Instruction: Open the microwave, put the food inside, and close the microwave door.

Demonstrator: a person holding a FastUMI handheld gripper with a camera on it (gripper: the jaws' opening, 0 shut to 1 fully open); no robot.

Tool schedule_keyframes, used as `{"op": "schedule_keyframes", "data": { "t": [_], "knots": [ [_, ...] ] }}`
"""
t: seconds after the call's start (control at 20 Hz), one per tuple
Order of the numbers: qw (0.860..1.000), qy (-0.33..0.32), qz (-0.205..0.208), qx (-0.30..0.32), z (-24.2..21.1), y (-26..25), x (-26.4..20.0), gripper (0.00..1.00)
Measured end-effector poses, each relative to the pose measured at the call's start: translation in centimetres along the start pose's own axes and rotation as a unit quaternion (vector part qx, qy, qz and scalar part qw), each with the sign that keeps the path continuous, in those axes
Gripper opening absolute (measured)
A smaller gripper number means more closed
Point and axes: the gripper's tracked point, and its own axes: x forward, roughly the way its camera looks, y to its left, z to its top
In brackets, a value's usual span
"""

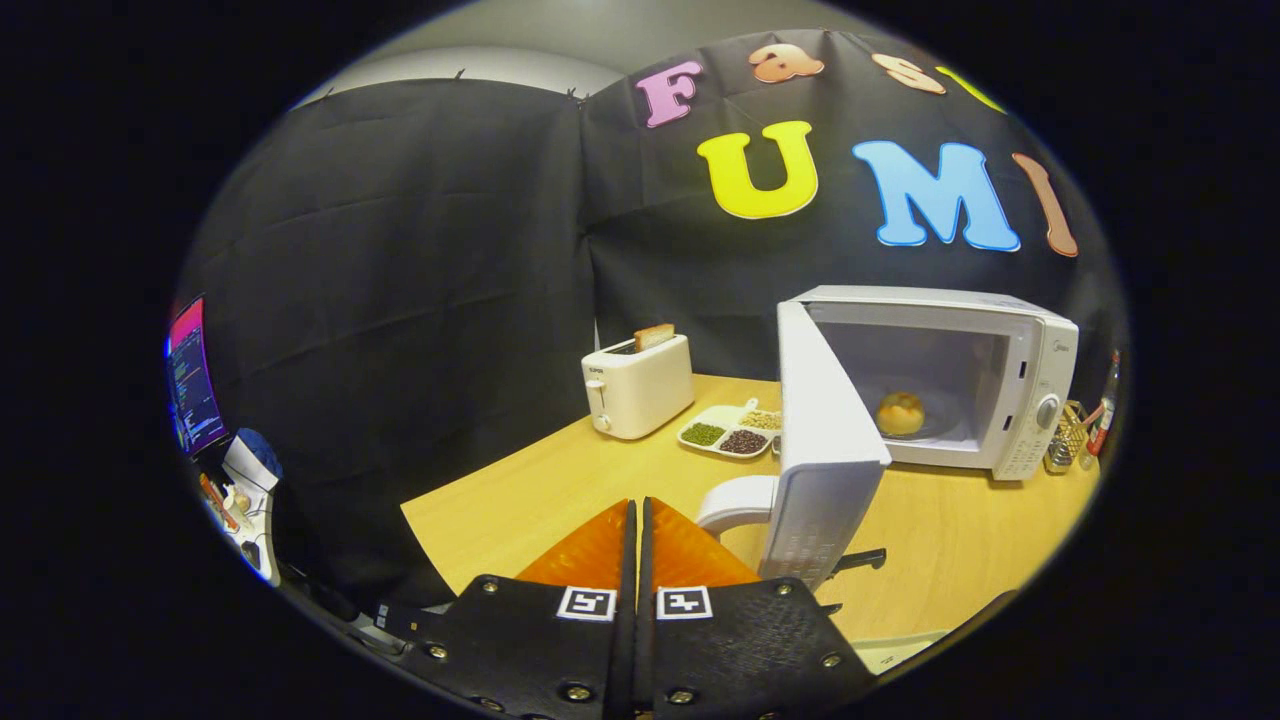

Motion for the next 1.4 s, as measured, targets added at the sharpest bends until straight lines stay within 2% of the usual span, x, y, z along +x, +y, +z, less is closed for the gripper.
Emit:
{"op": "schedule_keyframes", "data": {
  "t": [0.2,0.75,1.4],
  "knots": [
    [1.000,0.010,-0.027,-0.012,-0.4,-2.9,-0.7,0.01],
    [0.995,0.006,-0.101,0.015,0.6,-11.9,-1.7,0.01],
    [0.985,0.002,-0.167,0.040,1.6,-21.6,-0.6,0.01]
  ]
}}
